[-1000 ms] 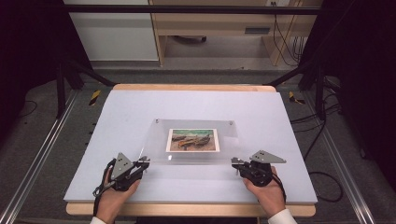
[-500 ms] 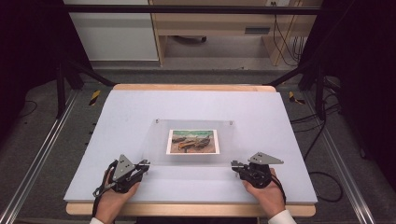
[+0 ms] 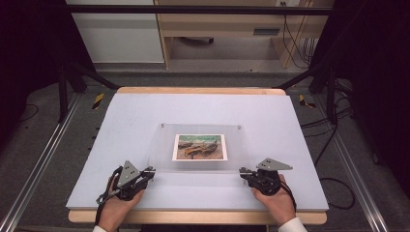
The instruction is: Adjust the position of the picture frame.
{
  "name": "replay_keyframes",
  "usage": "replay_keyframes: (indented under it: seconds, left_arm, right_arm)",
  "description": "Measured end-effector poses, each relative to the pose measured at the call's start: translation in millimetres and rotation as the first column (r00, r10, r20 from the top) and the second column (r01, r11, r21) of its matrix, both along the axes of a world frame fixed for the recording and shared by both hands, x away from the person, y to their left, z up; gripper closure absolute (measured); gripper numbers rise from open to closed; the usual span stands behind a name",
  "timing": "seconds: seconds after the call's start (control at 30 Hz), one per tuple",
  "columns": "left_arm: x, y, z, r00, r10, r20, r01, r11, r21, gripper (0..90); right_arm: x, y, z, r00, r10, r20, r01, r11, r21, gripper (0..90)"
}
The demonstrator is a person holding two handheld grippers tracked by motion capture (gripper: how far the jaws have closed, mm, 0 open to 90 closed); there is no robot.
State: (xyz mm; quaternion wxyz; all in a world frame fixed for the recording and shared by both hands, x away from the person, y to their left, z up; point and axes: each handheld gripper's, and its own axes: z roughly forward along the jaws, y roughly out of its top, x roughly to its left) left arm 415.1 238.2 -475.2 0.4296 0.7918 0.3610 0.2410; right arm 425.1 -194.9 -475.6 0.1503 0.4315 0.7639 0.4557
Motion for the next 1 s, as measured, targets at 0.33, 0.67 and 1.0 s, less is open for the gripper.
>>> replay_keyframes:
  seconds: [0.33,0.67,1.0]
  left_arm:
    - [0.5,0.9,-0.2,1.0,-0.001,-0.007,0.001,1.0,-0.006,80.8]
    - [-2.5,3.2,-0.2,0.9999,-0.005,-0.015,0.005,1.0,-0.005,80.5]
    - [-8.5,19.3,2.1,0.9996,0.003,-0.029,-0.003,1.0,0.003,62.2]
  right_arm:
    - [-1.3,0.8,0.5,1.0,-0.001,-0.004,0.001,1.0,-0.003,85.1]
    - [-1.9,-0.6,-1.6,0.9999,0.005,-0.011,-0.005,1.0,0.008,84.8]
    - [-6.8,-16.7,1.3,0.9982,-0.033,-0.051,0.035,0.9984,0.043,55.8]
